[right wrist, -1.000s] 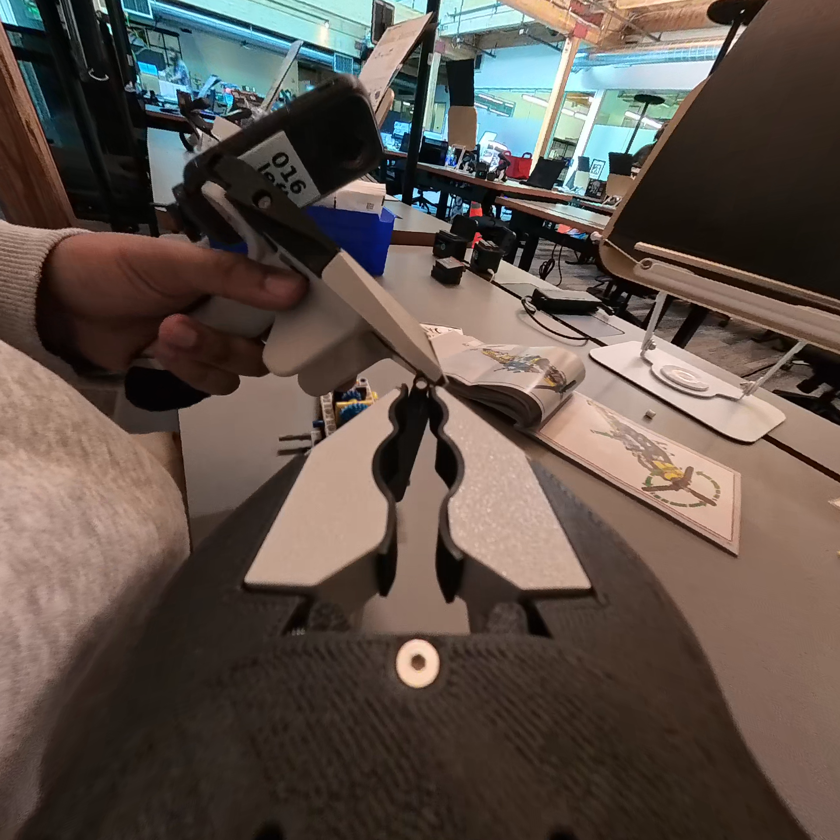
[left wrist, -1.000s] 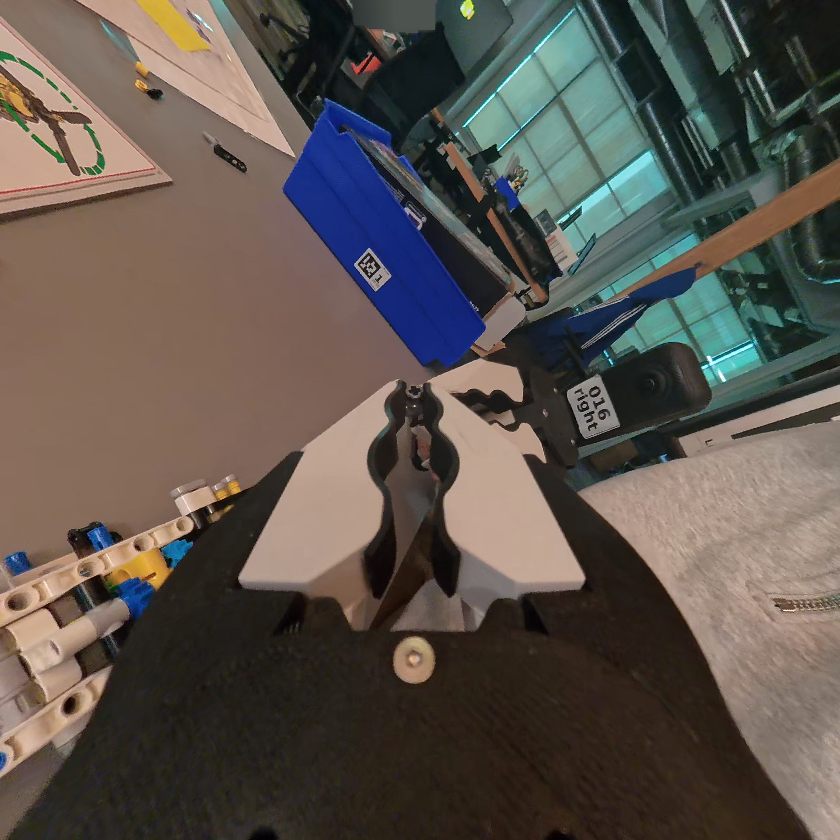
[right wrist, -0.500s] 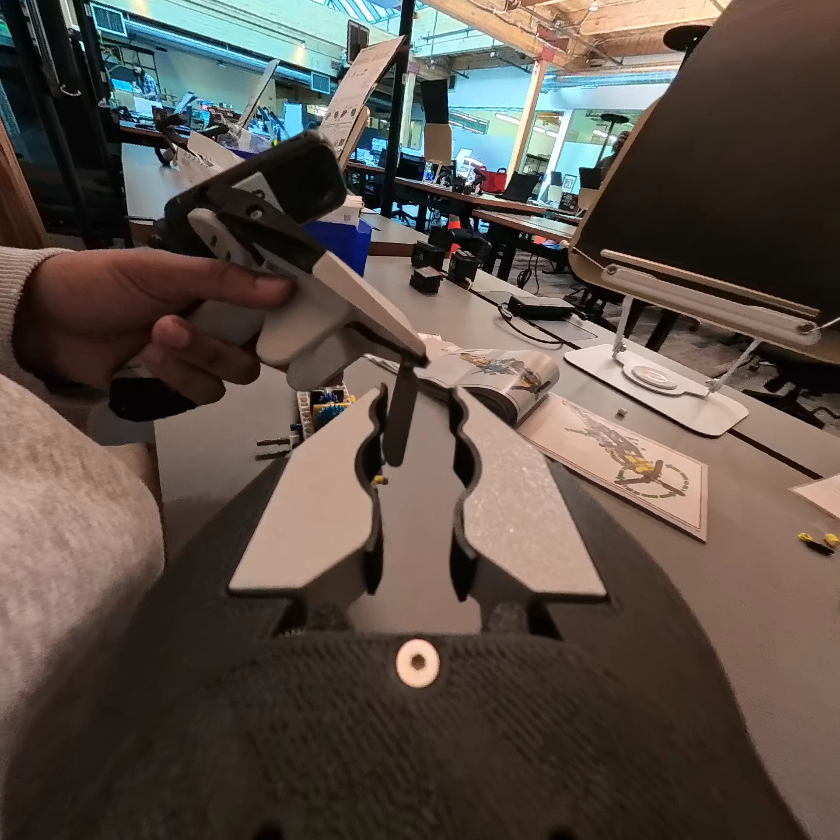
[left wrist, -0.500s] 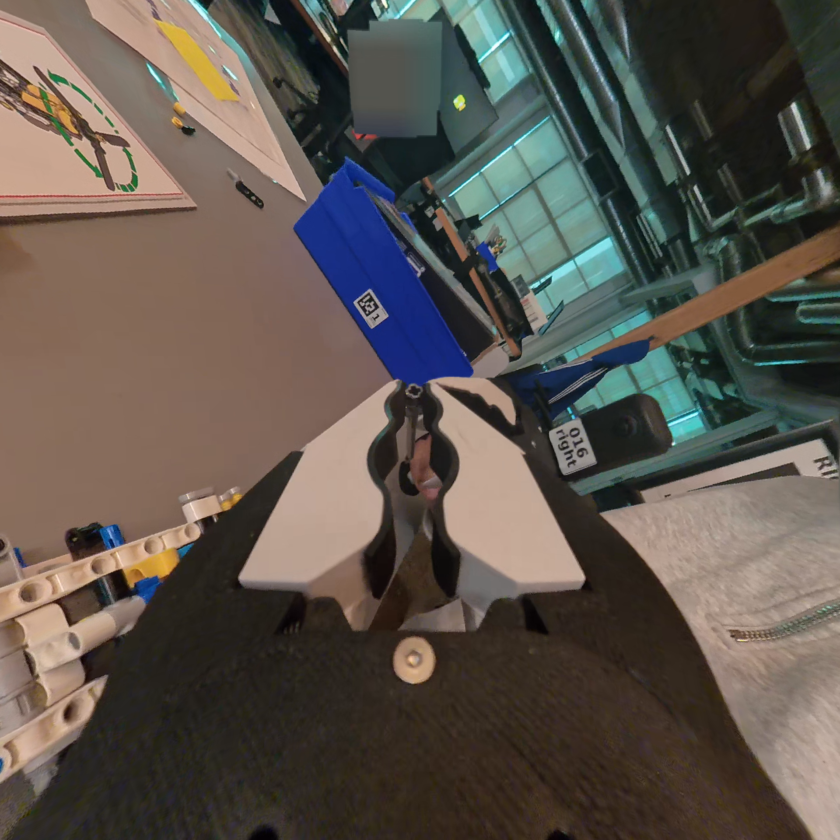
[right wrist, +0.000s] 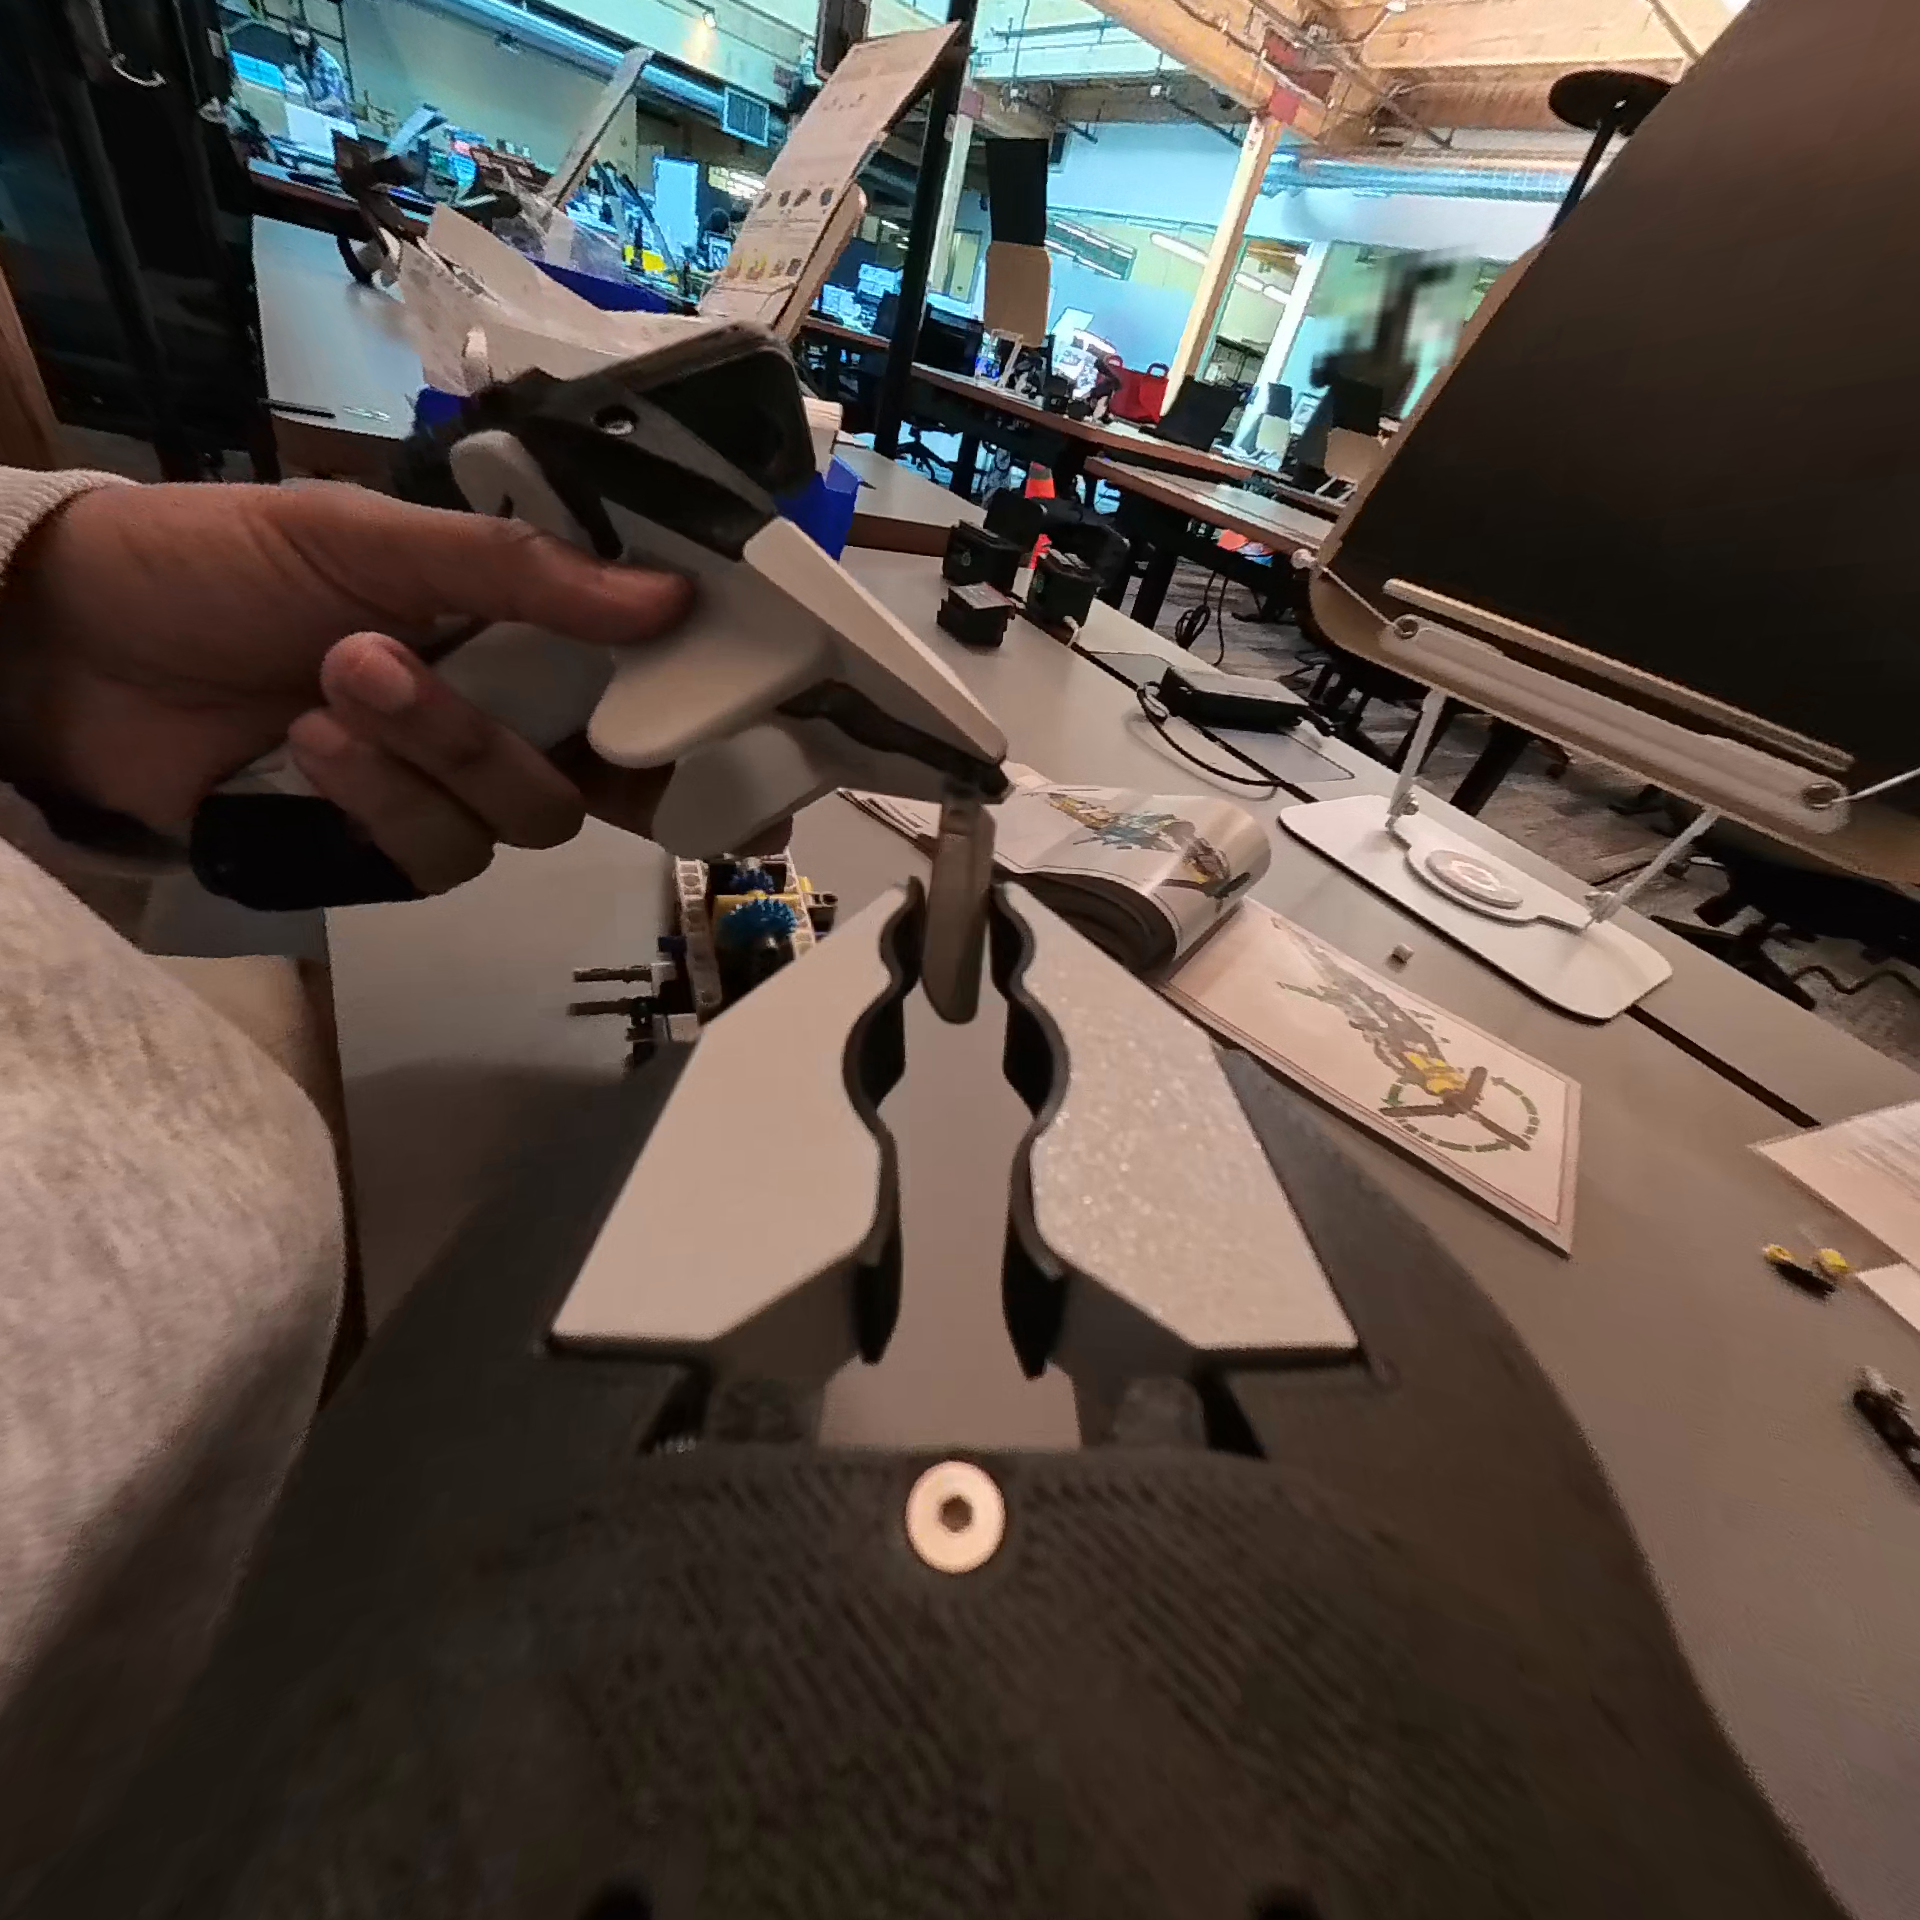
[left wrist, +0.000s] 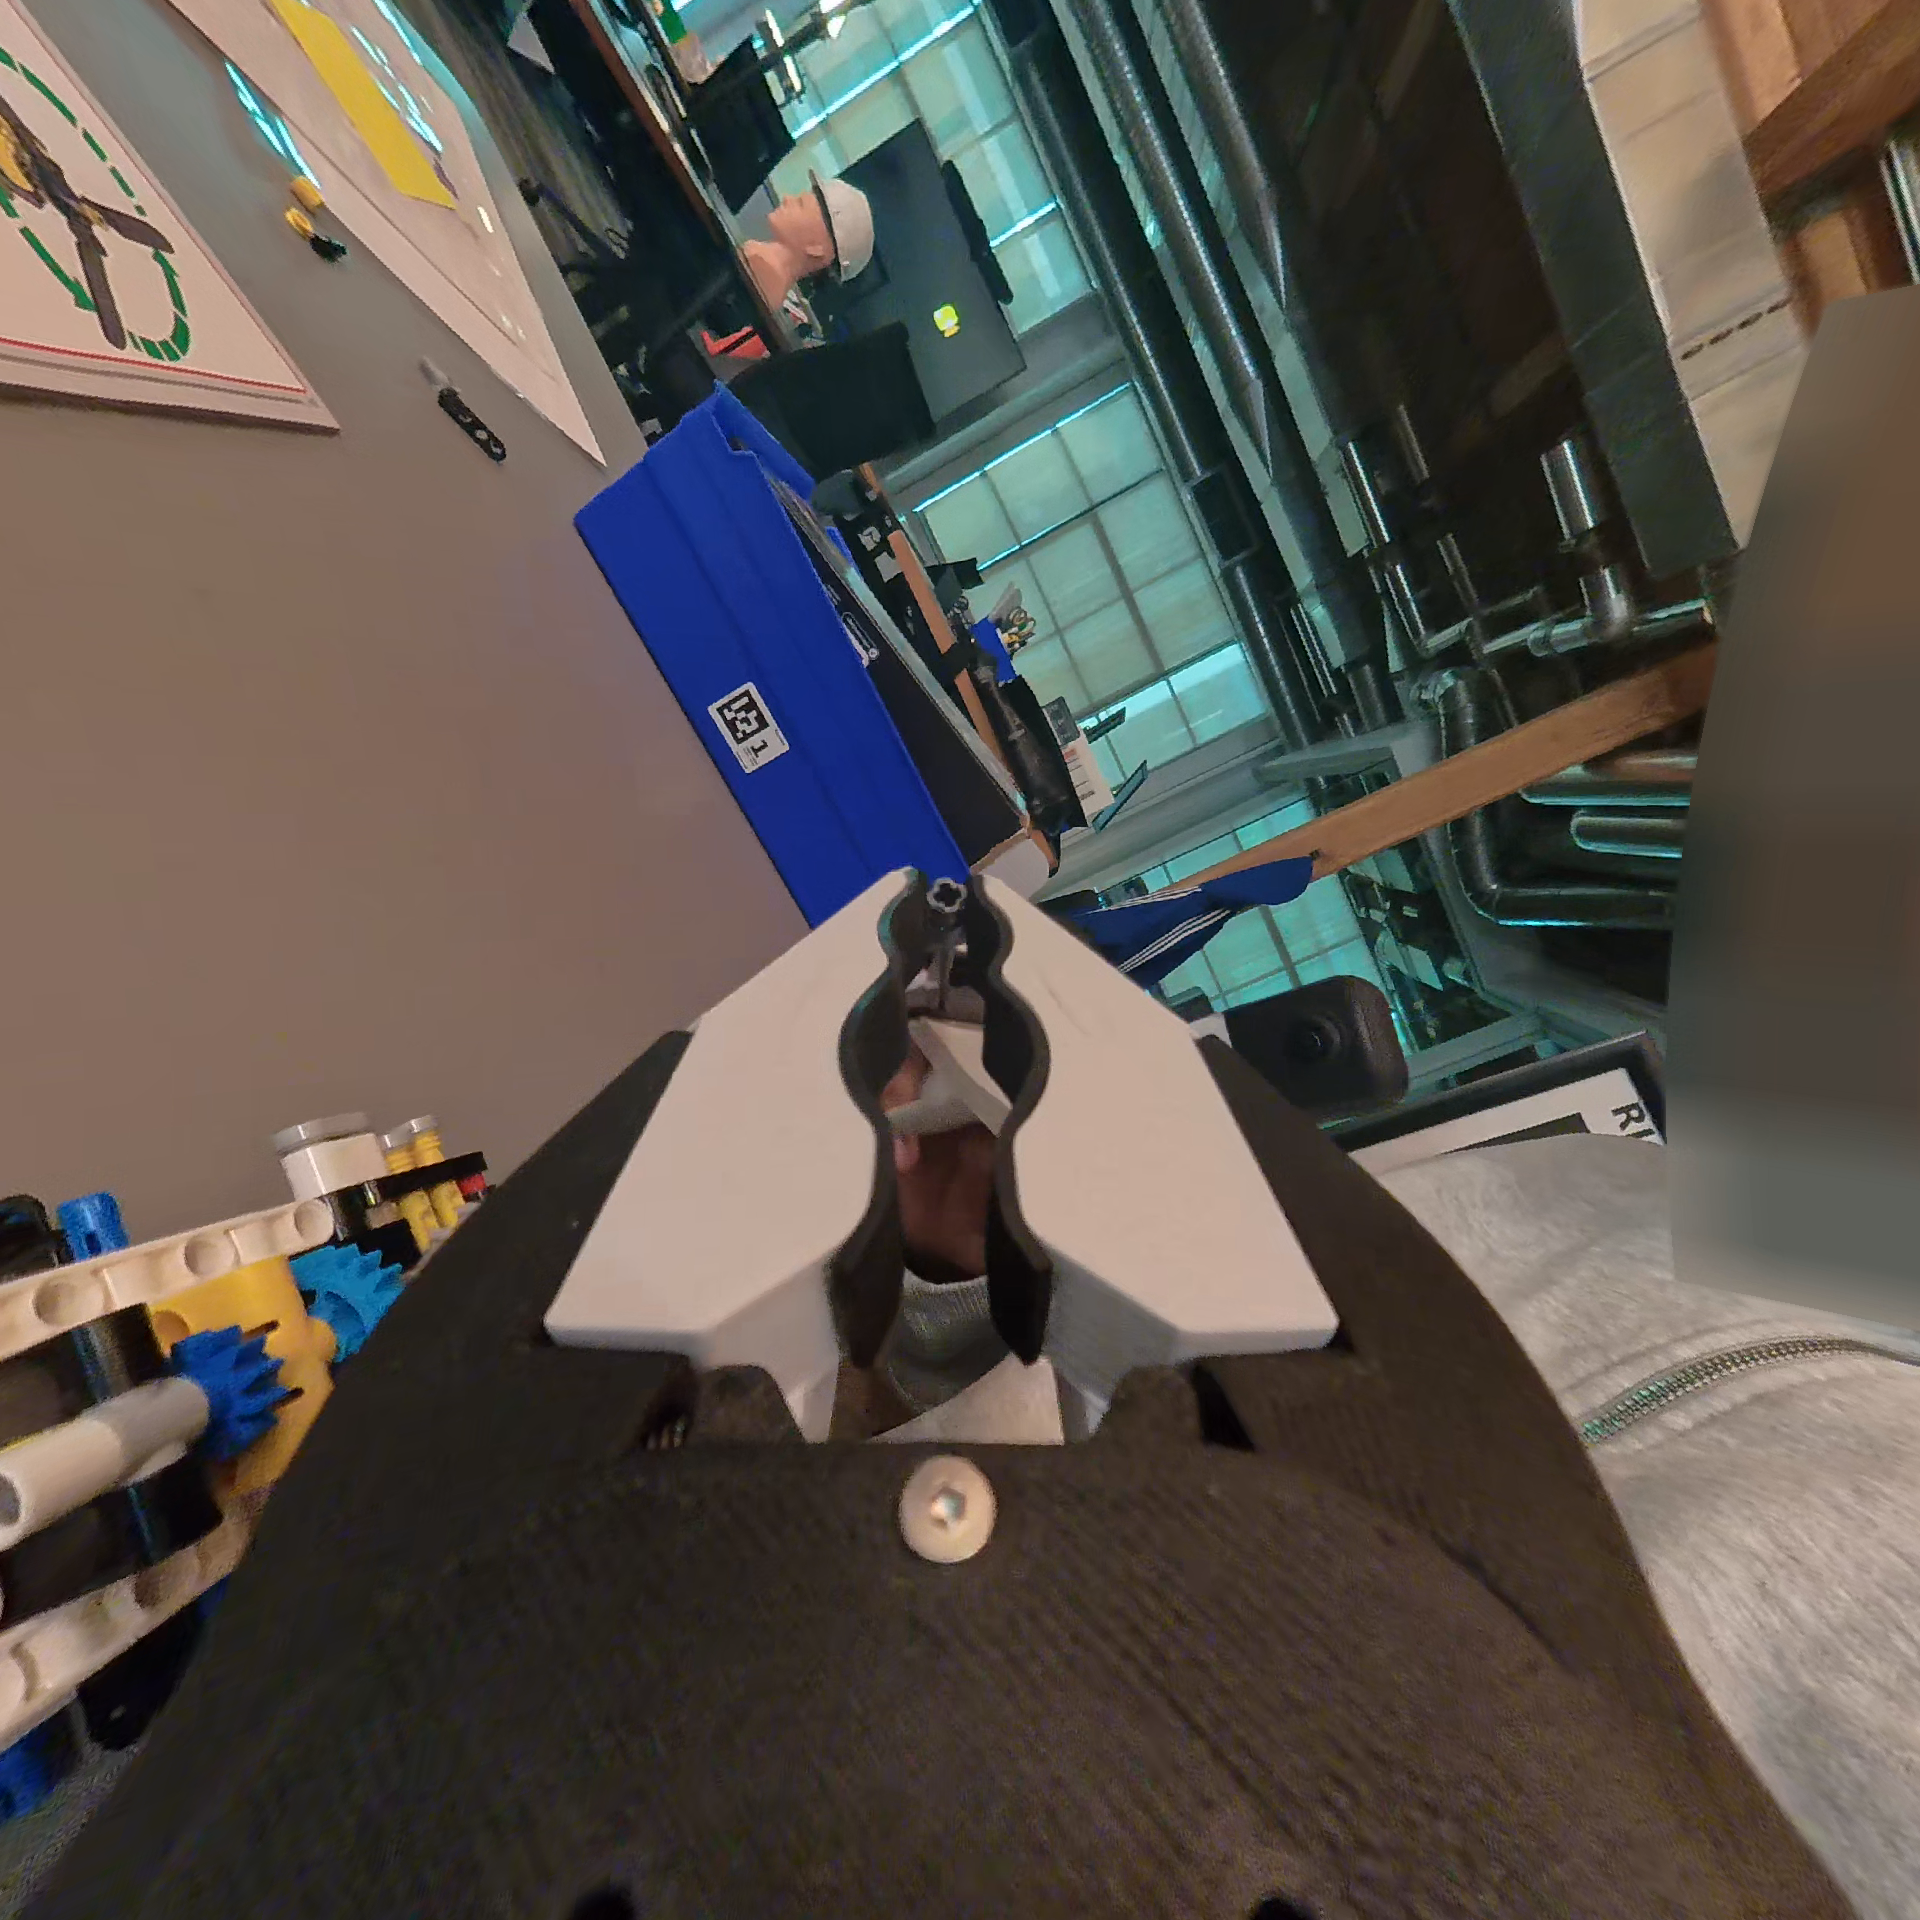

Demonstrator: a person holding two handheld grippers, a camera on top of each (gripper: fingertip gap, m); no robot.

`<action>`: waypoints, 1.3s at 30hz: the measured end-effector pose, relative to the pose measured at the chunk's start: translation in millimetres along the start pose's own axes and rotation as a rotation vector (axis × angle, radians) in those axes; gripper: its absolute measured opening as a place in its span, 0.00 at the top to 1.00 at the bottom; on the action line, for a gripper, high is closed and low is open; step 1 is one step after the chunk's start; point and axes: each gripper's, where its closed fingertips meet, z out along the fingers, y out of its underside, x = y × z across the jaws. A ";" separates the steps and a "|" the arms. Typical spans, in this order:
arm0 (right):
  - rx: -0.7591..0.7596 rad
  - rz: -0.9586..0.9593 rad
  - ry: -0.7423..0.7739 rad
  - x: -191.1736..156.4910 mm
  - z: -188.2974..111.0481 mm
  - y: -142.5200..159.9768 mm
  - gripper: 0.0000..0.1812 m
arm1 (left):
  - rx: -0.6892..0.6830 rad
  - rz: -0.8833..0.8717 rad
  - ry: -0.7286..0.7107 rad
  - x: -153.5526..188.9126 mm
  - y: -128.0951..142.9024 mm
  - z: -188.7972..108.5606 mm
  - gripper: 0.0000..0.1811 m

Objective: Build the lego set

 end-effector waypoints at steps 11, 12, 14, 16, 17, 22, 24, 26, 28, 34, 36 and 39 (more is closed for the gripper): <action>0.116 0.132 -0.002 10.0 -9.1 -17.6 0.95 | -0.030 -0.047 0.090 11.2 6.5 -0.2 0.97; 0.132 0.144 -0.014 9.2 -9.9 -20.0 0.95 | -0.031 -0.046 0.103 13.6 6.7 -0.4 0.97; 0.163 0.156 -0.041 6.9 -12.1 -24.8 0.96 | -0.036 -0.050 0.136 19.2 7.5 -1.2 0.97; 0.191 0.180 -0.078 4.4 -14.3 -28.5 0.96 | -0.042 -0.050 0.164 23.9 8.9 -2.3 0.97; 0.205 0.206 -0.097 3.6 -15.2 -30.1 0.95 | -0.040 -0.046 0.171 25.4 9.0 -2.7 0.97; 0.308 0.362 -0.132 13.5 -22.4 -40.7 0.88 | -0.020 -0.059 0.220 32.0 7.6 -3.2 0.97; 0.317 0.383 -0.127 17.2 -23.6 -40.4 0.85 | -0.005 -0.064 0.238 34.0 5.8 -4.4 0.97; 0.340 0.406 -0.133 18.5 -24.4 -42.7 0.83 | 0.015 -0.073 0.266 38.0 2.7 -6.1 0.97; 0.356 0.436 -0.155 17.6 -24.2 -44.2 0.83 | 0.033 -0.078 0.299 42.6 -0.3 -7.3 0.97; 0.290 0.359 -0.159 3.6 -15.4 -41.4 0.84 | 0.030 -0.119 0.362 47.9 -0.7 -3.4 0.97; 0.315 0.347 -0.146 1.9 -15.5 -46.6 0.84 | 0.018 -0.132 0.380 49.4 0.8 -0.6 0.97; 0.350 0.341 -0.154 -0.8 -18.5 -54.7 0.88 | -0.028 -0.142 0.381 48.5 12.4 6.8 0.97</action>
